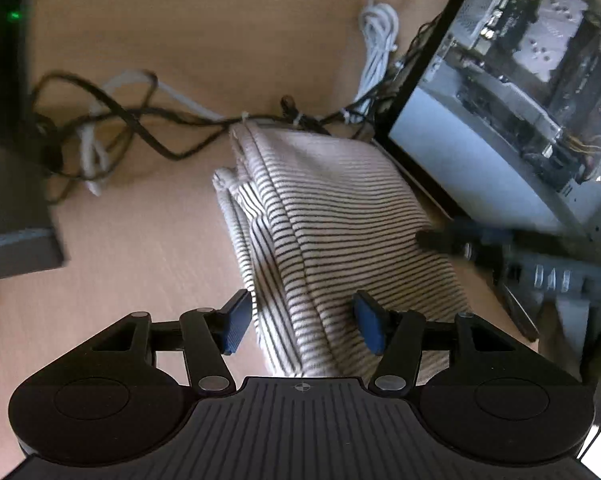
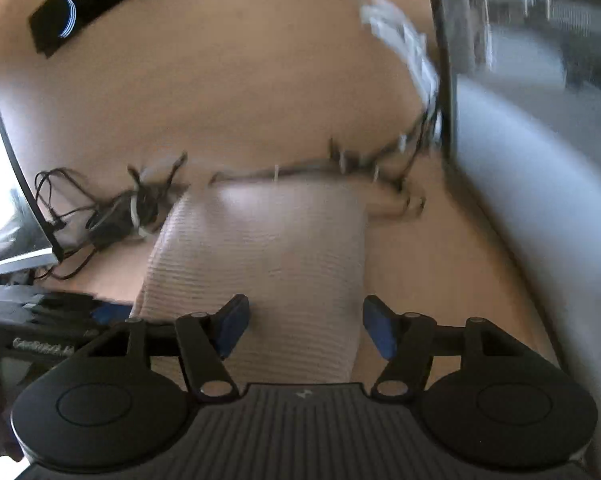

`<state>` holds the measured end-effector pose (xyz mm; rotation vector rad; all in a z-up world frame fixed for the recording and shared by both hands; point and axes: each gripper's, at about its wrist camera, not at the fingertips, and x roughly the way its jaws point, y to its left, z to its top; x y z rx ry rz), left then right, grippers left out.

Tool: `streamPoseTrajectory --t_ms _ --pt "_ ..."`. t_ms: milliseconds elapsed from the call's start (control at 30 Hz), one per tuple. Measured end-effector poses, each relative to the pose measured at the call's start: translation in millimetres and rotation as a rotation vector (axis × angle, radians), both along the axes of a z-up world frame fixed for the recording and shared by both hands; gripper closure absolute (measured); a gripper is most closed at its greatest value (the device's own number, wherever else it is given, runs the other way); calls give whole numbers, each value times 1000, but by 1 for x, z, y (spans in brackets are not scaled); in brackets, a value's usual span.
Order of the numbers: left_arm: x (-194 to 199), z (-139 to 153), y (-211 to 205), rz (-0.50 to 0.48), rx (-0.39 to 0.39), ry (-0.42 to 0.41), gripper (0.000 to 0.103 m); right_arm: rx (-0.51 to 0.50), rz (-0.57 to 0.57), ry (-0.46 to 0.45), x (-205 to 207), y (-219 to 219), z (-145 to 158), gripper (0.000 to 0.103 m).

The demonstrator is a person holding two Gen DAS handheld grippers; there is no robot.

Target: Fold clothes

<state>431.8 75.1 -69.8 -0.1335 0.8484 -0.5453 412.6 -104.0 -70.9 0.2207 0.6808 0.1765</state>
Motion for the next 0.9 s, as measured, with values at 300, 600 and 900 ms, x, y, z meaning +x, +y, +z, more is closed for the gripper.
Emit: streamPoseTrajectory --t_ms 300,600,900 --pt "-18 14 6 -48 5 -96 43 -90 137 77 94 53 10 47" --pt "-16 9 12 -43 -28 -65 42 -160 134 73 98 62 1 43" --pt "-10 -10 14 7 -27 16 44 -37 -37 31 -23 -3 4 19"
